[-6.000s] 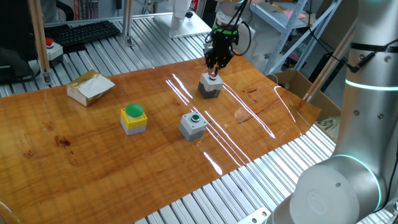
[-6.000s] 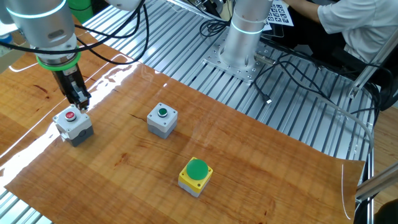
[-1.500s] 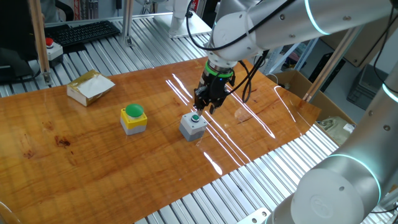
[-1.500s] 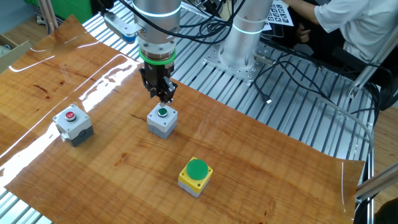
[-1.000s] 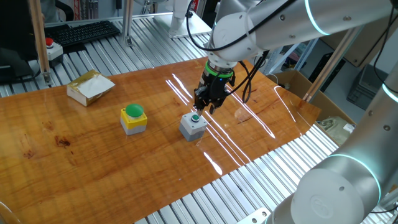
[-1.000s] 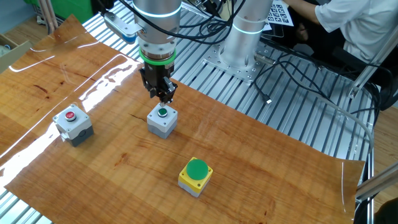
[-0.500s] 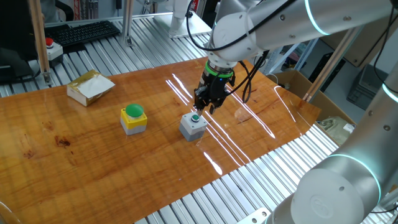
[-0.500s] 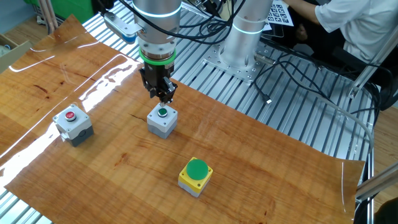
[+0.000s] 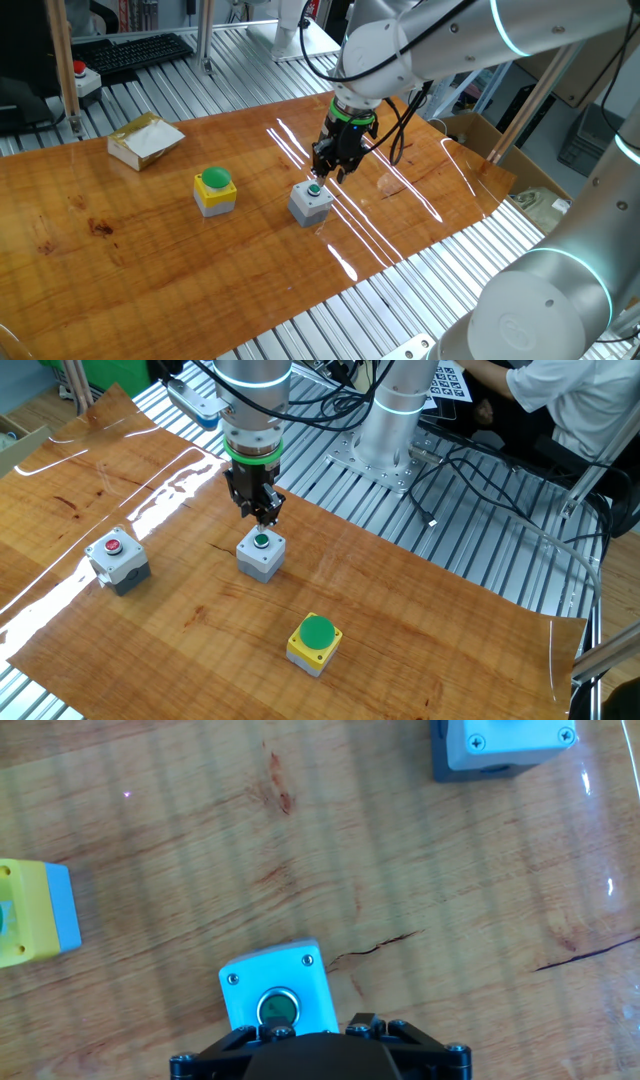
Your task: Press three buttons from left to right in sequence
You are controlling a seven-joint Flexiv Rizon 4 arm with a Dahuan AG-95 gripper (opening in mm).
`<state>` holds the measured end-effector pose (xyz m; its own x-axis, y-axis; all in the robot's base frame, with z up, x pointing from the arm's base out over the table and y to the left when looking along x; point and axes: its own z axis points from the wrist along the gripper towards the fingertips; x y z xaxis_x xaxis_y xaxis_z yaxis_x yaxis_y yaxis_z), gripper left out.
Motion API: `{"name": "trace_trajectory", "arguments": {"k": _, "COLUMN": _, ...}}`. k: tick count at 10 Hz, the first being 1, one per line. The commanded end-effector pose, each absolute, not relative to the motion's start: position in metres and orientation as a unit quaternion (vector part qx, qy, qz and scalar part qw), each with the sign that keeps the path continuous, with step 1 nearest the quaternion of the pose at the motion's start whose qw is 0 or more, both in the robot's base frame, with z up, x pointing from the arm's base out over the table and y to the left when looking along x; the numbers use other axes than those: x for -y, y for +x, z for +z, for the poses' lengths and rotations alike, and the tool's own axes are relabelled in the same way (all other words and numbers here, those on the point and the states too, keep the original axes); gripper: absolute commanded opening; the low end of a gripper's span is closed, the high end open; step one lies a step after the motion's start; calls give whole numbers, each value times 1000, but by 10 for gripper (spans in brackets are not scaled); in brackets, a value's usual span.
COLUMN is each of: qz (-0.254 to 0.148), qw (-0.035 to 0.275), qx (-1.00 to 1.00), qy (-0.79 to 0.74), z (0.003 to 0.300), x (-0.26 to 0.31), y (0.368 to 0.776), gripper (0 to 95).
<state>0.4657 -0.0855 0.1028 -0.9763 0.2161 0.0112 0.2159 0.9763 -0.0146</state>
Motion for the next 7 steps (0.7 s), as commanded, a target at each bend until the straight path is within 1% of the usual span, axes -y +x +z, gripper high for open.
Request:
{"name": "trace_trajectory", "arguments": {"k": 1, "qz": -9, "qw": 29, "qx": 995, "qy": -97, "z": 103, "x": 86, "y": 466, "gripper": 380}}
{"name": "trace_trajectory", "arguments": {"k": 2, "qz": -11, "qw": 36, "qx": 994, "qy": -98, "z": 103, "x": 86, "y": 466, "gripper": 380}}
{"name": "trace_trajectory", "arguments": {"k": 4, "qz": -8, "qw": 38, "qx": 994, "qy": -107, "z": 103, "x": 86, "y": 466, "gripper": 380}}
{"name": "trace_trajectory", "arguments": {"k": 7, "qz": -4, "qw": 37, "qx": 992, "qy": -121, "z": 89, "x": 77, "y": 472, "gripper": 380}}
